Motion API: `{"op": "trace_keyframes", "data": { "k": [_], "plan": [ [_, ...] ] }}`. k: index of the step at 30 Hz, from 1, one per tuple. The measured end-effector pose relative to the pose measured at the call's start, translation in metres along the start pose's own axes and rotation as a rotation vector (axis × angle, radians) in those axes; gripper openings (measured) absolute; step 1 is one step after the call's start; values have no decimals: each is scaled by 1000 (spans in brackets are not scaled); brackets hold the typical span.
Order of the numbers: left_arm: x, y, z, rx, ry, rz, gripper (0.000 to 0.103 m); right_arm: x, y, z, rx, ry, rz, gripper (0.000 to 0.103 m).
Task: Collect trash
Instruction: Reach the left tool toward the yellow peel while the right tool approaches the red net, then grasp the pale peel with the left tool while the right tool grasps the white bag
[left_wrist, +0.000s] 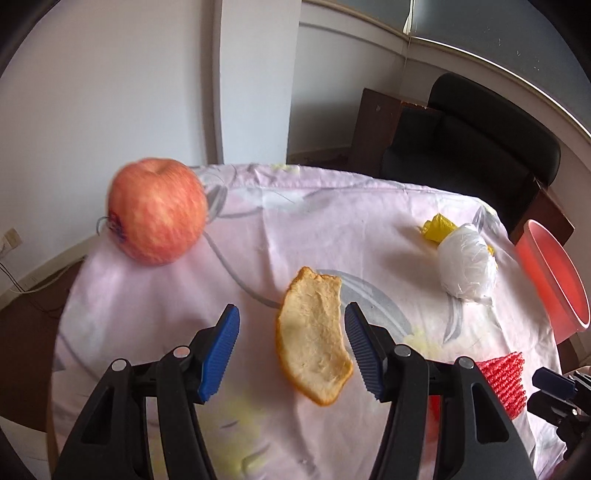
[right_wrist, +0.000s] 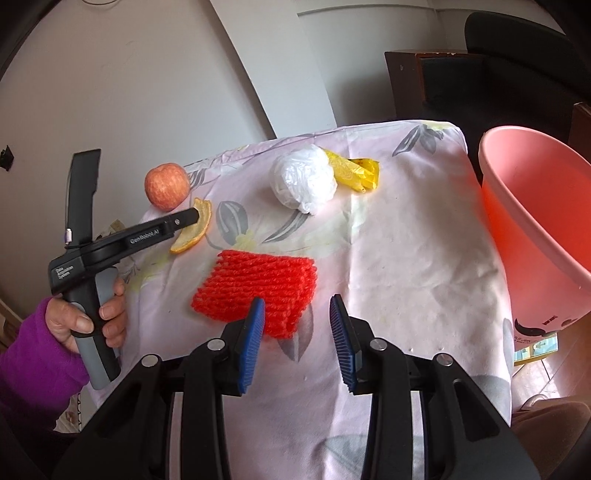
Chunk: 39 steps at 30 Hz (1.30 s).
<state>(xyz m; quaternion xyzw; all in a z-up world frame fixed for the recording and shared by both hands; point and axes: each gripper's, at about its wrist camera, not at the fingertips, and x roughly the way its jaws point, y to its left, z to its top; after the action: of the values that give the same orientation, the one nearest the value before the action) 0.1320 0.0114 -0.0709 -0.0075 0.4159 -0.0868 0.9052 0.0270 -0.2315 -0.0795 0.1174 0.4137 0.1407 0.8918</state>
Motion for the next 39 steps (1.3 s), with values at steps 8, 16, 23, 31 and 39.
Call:
{"op": "trace_keyframes", "data": {
  "k": [8,16,23,31,39],
  "plan": [
    [7,-6,-1,17,18,-34,20,5,-2,22,-9,-21,-14,37],
    [-4,0,-1,0,5,-77,5,18,7,44,-47,-32,-18,37],
    [-29,3,5,-33,-40,-136,4,30,15,64,-70,-53,-20,37],
    [-44,7,5,-52,-57,-163,4,53,21,82,-123,-71,-109,37],
    [-46,3,2,-53,-45,-169,4,65,9,78,-89,-41,-92,18]
  ]
}}
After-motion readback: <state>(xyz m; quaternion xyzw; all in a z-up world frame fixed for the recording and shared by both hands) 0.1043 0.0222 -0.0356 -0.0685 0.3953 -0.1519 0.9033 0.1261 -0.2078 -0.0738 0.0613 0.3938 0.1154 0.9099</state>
